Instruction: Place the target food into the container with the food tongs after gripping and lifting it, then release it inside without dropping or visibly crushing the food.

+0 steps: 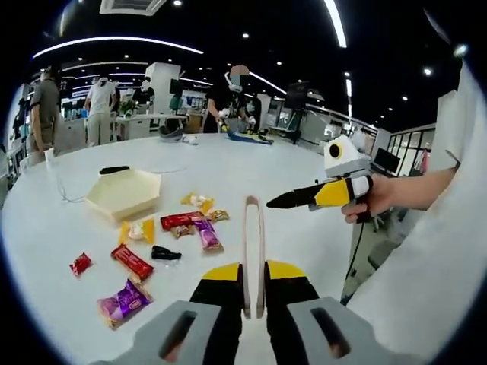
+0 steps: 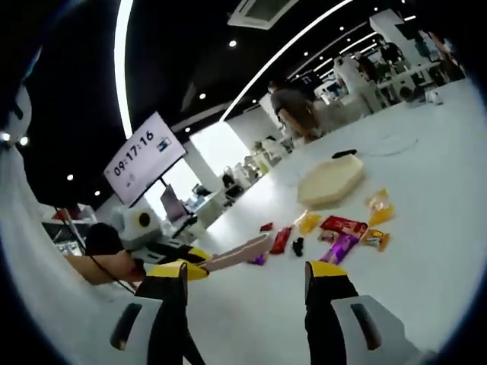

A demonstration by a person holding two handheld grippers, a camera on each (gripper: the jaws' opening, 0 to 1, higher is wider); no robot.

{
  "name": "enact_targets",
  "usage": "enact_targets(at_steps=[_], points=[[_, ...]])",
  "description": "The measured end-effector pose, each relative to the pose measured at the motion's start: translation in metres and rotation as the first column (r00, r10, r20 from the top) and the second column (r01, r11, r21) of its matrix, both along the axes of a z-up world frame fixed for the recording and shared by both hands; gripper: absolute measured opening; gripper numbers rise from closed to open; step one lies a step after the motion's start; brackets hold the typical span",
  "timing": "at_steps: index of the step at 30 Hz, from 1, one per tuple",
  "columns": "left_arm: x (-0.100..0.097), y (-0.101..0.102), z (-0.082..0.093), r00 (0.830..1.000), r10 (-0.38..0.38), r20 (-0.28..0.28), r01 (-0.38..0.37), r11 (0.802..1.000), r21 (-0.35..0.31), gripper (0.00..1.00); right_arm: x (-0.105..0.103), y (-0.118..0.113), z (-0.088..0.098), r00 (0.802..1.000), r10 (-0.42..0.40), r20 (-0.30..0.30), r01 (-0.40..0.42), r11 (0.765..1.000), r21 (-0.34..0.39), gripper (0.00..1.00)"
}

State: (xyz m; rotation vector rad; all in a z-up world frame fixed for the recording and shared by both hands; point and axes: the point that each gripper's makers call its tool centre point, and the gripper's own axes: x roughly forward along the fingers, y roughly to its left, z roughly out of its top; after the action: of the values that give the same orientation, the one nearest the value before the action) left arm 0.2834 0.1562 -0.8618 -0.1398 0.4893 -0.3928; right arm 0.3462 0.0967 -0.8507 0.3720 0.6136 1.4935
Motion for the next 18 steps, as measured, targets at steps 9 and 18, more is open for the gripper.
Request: enact_targets(at_steps=[9,18], points=[[-0.004,0.002,0.023,0.998,0.012,0.054,-0.010,0.999,-0.051,0.06,-0.010,0.012,0.002,0.999,0.033,-0.024,-0.033,0.999,0.015,0.63],[-0.013,-0.006,0.045,0.993,-0.016,0.114,0.029,0.993,-0.111,0.06,-0.021,0.019,0.009,0.995,0.097,-0.025,-0.097,0.995,0.021,0.63]])
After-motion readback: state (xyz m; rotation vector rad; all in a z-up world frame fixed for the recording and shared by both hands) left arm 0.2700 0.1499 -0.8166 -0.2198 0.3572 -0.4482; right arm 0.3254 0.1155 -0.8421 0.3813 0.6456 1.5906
